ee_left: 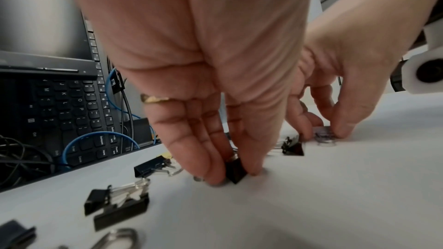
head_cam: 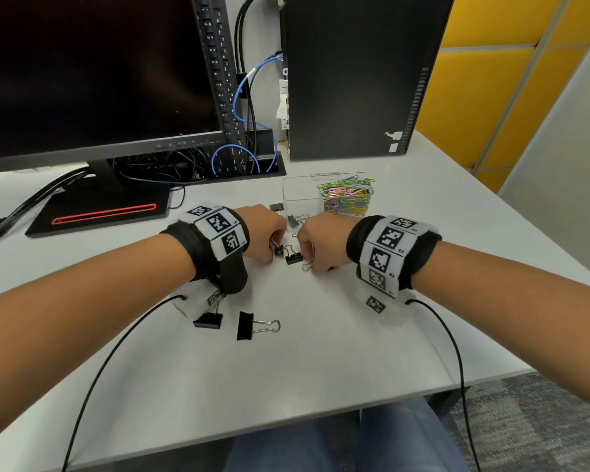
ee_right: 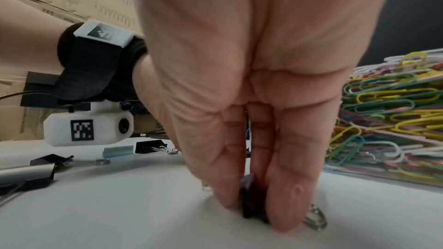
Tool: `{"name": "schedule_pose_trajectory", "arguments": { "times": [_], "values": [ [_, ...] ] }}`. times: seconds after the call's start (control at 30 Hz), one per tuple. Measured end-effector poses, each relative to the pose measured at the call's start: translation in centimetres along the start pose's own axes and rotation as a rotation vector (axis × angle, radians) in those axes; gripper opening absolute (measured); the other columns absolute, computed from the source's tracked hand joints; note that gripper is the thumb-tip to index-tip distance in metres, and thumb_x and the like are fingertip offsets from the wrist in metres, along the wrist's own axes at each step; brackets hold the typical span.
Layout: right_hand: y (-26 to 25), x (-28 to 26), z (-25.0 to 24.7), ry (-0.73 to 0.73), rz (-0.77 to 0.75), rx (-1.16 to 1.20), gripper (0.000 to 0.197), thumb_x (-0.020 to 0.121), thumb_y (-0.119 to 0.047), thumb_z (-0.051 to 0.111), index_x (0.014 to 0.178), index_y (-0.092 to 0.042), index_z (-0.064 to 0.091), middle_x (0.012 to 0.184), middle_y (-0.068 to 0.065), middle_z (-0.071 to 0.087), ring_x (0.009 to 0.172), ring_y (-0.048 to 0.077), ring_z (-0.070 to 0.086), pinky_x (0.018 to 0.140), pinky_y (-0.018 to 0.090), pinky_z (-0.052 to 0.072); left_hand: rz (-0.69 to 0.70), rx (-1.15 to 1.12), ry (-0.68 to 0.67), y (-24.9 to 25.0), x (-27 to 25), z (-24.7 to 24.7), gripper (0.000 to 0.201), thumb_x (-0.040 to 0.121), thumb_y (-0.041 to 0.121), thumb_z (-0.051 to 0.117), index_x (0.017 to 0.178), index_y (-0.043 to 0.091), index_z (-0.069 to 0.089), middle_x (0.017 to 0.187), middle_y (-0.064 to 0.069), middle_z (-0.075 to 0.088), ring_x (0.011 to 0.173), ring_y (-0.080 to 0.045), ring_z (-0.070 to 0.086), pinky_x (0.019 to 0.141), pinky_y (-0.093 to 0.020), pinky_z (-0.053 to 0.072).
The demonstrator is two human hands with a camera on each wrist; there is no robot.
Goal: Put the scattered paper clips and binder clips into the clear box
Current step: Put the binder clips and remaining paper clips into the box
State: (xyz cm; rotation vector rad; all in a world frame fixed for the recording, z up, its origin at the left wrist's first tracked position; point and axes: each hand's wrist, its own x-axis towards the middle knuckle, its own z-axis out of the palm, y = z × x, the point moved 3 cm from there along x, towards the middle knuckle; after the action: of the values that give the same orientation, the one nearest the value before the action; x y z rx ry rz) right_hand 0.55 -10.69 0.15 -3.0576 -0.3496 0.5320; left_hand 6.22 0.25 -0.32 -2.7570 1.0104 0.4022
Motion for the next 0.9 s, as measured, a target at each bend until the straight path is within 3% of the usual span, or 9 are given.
{"name": "schedule_pose_trajectory", "arguments": {
  "times": [0.2,0.27,0.37,0.43,0.53,0.63,0.77,0.9],
  "values": [
    [1.0,0.0,0.3,-0.021,-0.003,0.127,0.020,0.072,-0.003,0.070,0.085,-0.018,0.064,0.091,0.002,0.062,0.077,0.019,0.059,0.052,0.020,0.046,0.025,-0.048,0.016,-0.1,-0.4,-0.3,0.023,0.080,0.024,0.064,0.103,0.019,0.064,0.089,0.006,0.052,0.084,-0.014,0.050,0.074,-0.025,0.042],
    [1.1,-0.2,0.3,-0.021,-0.009,0.157,0.020,0.073,-0.001,0.070,0.084,-0.017,0.068,0.087,0.001,0.064,0.074,0.017,0.059,0.052,0.019,0.047,0.032,-0.117,0.019,-0.3,-0.6,-0.6,0.019,0.080,0.021,0.064,0.100,0.019,0.066,0.088,0.005,0.057,0.081,-0.014,0.054,0.072,-0.024,0.046],
    [1.1,-0.3,0.4,-0.009,-0.013,0.176,0.018,0.074,0.000,0.070,0.087,-0.012,0.073,0.086,0.004,0.068,0.072,0.016,0.060,0.056,0.019,0.049,0.021,-0.217,0.032,-0.9,-0.9,-1.3,0.017,0.081,0.019,0.063,0.097,0.020,0.068,0.087,0.002,0.069,0.067,-0.009,0.058,0.060,-0.018,0.045],
    [1.0,-0.3,0.4,0.002,-0.016,0.172,0.016,0.074,-0.001,0.071,0.086,-0.011,0.073,0.087,0.005,0.070,0.069,0.015,0.060,0.060,0.023,0.053,0.010,-0.273,0.076,-1.4,-1.1,-1.9,0.018,0.080,0.019,0.064,0.097,0.021,0.070,0.087,0.001,0.071,0.064,-0.006,0.058,0.062,-0.019,0.048],
    [1.1,-0.4,0.5,0.006,-0.004,0.192,0.013,0.074,-0.001,0.071,0.083,-0.011,0.072,0.075,0.002,0.065,0.053,0.009,0.055,0.066,0.028,0.056,-0.004,-0.363,0.131,-2.0,-1.3,-2.9,0.017,0.080,0.017,0.063,0.095,0.022,0.071,0.084,0.000,0.073,0.064,-0.009,0.062,0.067,-0.020,0.052],
    [1.2,-0.5,0.7,0.009,0.004,0.180,0.012,0.074,-0.003,0.070,0.080,-0.013,0.068,0.069,-0.004,0.060,0.052,0.005,0.050,0.060,0.022,0.051,-0.014,-0.495,0.254,-2.6,-1.4,-4.2,0.011,0.081,0.016,0.063,0.090,0.021,0.068,0.079,-0.003,0.073,0.069,-0.015,0.068,0.073,-0.027,0.056],
    [1.5,-0.7,0.3,0.045,0.015,0.211,0.023,0.076,-0.004,0.068,0.064,-0.020,0.056,0.072,-0.003,0.059,0.062,0.010,0.052,0.054,0.020,0.045,0.023,-0.711,0.495,-2.2,-0.9,-5.7,0.009,0.082,0.013,0.063,0.089,0.018,0.064,0.076,-0.002,0.069,0.064,-0.012,0.065,0.067,-0.026,0.056],
    [2.2,-1.5,-2.6,0.199,0.050,0.292,0.015,0.077,-0.004,0.063,0.071,-0.017,0.060,0.071,-0.007,0.057,0.064,0.009,0.052,0.053,0.019,0.041,0.033,-0.633,0.612,-1.2,0.3,-6.0,0.014,0.082,0.012,0.062,0.096,0.014,0.064,0.076,0.005,0.061,0.068,-0.010,0.056,0.072,-0.022,0.049]
  ]
}}
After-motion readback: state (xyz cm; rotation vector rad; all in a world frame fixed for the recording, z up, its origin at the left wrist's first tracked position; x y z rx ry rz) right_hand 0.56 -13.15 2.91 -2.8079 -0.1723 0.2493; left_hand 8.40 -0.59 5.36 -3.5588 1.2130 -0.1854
